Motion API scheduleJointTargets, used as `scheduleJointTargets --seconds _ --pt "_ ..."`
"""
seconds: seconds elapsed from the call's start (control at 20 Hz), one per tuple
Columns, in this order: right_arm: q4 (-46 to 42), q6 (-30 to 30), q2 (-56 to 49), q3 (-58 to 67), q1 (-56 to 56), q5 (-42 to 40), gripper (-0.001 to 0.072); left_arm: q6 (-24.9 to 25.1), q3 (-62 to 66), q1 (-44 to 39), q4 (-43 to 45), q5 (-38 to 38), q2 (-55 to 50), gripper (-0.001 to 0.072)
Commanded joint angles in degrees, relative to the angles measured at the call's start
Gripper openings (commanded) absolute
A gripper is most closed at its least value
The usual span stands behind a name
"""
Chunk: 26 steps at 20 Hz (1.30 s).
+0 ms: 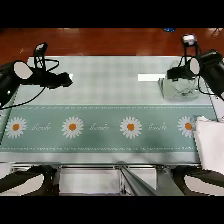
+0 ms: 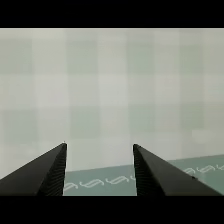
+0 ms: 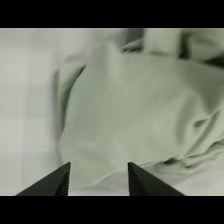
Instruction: Fold the shirts.
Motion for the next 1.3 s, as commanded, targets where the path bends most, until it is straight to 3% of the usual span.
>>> scheduleJointTargets --seconds 0.0,0.25,0.4,0.55,0.6,0.65,0.7,0.8,0.95,1.15,1.25 --pt "-10.2 11.5 -1.3 0.0 -5.9 -9.4 0.0415 0.0 0.0 1.2 1.9 5.4 -0.5 0.0508" --pt "2.0 11.2 -11.3 2.2 -17.1 -13.0 0.0413 0.0 0.0 1.4 1.9 6.7 -0.8 0.0508" --pt "13.2 4.8 -19.5 6.6 -20.4 -11.7 0.0413 0.0 0.0 1.4 1.9 6.6 -0.9 0.0508" --pt "17.6 1.2 -26.3 10.7 -20.9 -7.6 0.0394 0.0 0.0 1.4 1.7 6.5 -0.9 0.0508" --pt "20.7 -1.6 -27.6 11.6 -20.8 -6.7 0.031 0.0 0.0 1.4 1.4 6.1 -0.9 0.0507" --pt "25.8 -6.1 -28.0 12.4 -20.8 -6.0 0.0107 0.0 0.1 1.4 1.4 4.8 -0.9 0.0507" --pt "29.8 -10.4 -27.8 13.0 -20.8 -5.9 0.0022 0.0 0.4 1.8 1.4 3.0 -0.9 0.0507" --pt "34.1 -16.3 -26.5 16.9 -20.8 -2.6 0.0023 0.5 2.5 3.5 1.5 -3.2 -0.8 0.0507" --pt "34.9 -19.1 -20.8 24.4 -20.8 0.8 0.0022 0.5 9.6 9.4 1.4 -13.4 0.3 0.0507" --pt "44.3 -26.5 -10.4 34.8 -20.2 2.9 0.0022 0.5 12.2 16.1 -1.0 -14.6 9.9 0.0507" --pt "44.8 -28.0 -5.2 38.9 -18.1 3.1 0.0022 0.5 8.9 16.3 -1.5 -14.6 16.8 0.0507"
